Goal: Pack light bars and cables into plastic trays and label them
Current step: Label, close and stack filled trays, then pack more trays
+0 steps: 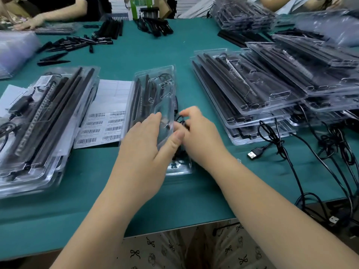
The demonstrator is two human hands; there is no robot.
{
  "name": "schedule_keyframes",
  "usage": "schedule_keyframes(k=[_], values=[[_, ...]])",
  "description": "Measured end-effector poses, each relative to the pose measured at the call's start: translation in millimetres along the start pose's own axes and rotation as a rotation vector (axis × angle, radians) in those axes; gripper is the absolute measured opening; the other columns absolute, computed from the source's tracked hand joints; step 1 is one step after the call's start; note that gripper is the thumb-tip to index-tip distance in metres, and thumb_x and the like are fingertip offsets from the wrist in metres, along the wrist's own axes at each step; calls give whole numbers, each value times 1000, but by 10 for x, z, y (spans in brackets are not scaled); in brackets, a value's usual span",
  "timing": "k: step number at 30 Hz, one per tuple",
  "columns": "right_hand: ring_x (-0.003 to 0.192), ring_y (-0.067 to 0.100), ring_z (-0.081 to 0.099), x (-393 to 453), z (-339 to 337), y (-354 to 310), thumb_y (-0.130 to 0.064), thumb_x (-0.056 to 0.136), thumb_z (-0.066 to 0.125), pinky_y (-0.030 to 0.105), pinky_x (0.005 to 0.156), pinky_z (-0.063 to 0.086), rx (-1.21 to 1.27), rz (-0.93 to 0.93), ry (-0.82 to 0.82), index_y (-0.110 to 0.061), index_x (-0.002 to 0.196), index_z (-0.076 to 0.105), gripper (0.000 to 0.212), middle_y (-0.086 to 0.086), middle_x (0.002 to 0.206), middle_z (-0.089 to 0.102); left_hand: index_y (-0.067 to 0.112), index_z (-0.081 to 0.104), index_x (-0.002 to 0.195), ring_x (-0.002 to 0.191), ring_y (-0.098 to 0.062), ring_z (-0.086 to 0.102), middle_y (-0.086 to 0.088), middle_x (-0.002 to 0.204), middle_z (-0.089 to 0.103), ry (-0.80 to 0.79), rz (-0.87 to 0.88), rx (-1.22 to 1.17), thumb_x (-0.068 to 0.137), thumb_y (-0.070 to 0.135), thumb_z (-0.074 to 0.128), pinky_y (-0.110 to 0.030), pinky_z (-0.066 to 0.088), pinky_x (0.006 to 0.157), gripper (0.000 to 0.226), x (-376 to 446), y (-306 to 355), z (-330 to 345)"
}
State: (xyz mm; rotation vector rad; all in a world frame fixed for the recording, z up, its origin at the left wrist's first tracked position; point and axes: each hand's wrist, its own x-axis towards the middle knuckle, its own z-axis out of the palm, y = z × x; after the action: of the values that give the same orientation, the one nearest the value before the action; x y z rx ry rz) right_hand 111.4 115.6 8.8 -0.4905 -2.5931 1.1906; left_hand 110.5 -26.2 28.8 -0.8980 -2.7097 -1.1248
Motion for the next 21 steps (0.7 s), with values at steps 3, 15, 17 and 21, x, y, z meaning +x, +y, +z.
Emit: schedule_keyframes(k=[3,15,17,21], values=[[97,22,48,-18,75,7,-43,92,52,32,84,42,-107,-44,-12,-23,115,57,31,1,104,48,0,47,129,122,-33,44,-17,129,54,-71,-49,16,92,63,31,-47,34,104,74,-3,36,-6],[94,21,55,69,37,92,-36,81,69,34,77,46,-61,-74,50,-28,77,75,11,-13,70,58,20,39,143,138,-21,33,1,149,39,-144,-14,327,83,55,53,-43,26,112,71,-56,-56,61],[92,18,55,66,44,94,-36,76,74,30,76,43,-16,-46,69,-30,69,70,10,-15,70,53,22,42,141,135,-21,38,2,144,46,-134,4,380,81,53,58,-41,33,108,70,-60,-107,39],[70,14,55,94,18,105,-43,71,76,27,60,37,-85,-37,69,-25,60,65,24,-3,69,62,29,35,146,140,-17,30,6,152,35,-146,6,460,80,61,45,-39,30,109,73,-77,-144,55]])
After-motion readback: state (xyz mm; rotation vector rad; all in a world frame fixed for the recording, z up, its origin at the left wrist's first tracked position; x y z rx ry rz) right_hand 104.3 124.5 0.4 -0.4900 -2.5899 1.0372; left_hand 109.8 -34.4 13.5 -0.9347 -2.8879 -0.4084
